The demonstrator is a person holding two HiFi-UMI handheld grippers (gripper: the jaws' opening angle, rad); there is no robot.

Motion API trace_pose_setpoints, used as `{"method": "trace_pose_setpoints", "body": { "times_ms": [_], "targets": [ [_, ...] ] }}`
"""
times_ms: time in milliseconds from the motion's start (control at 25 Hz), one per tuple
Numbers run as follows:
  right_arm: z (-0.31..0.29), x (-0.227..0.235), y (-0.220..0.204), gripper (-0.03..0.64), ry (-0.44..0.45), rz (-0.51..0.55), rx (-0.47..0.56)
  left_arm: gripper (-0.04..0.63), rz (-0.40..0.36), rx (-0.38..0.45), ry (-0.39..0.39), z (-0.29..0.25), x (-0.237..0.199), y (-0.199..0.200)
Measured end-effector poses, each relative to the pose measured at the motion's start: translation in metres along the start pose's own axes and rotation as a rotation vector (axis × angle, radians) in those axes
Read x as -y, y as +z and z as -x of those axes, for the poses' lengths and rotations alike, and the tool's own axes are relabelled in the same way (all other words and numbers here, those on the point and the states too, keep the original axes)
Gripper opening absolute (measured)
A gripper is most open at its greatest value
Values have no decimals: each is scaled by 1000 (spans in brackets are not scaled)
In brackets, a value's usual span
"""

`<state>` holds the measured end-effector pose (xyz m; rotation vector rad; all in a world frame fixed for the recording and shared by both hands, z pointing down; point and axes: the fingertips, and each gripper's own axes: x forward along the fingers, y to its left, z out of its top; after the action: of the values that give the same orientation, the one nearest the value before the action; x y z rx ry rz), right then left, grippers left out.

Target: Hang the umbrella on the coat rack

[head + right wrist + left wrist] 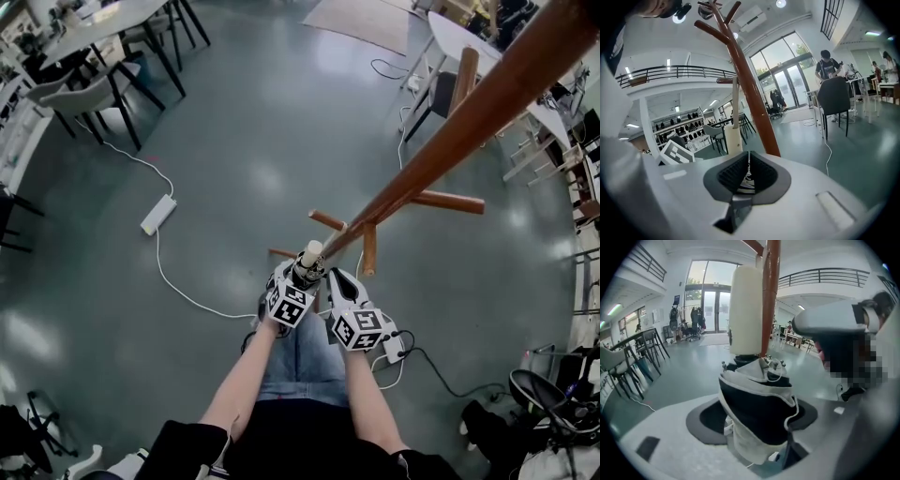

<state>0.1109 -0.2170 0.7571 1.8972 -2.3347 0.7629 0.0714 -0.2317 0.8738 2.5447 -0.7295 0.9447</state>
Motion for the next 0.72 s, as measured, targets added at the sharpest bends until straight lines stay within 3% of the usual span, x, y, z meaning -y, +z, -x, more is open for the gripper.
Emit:
{"method": "trace_pose_setpoints", "body": {
  "times_ms": [360, 520, 720],
  "targets": [
    [7, -13, 7, 37, 20, -13, -15, 324, 26, 45, 36, 30, -6, 7],
    [23, -21, 33, 37, 9, -12, -16, 255, 34, 106, 83, 71, -6, 35],
    [51, -31, 84, 34, -21, -16, 7, 146, 56, 221, 136, 142, -12, 106]
  ]
}}
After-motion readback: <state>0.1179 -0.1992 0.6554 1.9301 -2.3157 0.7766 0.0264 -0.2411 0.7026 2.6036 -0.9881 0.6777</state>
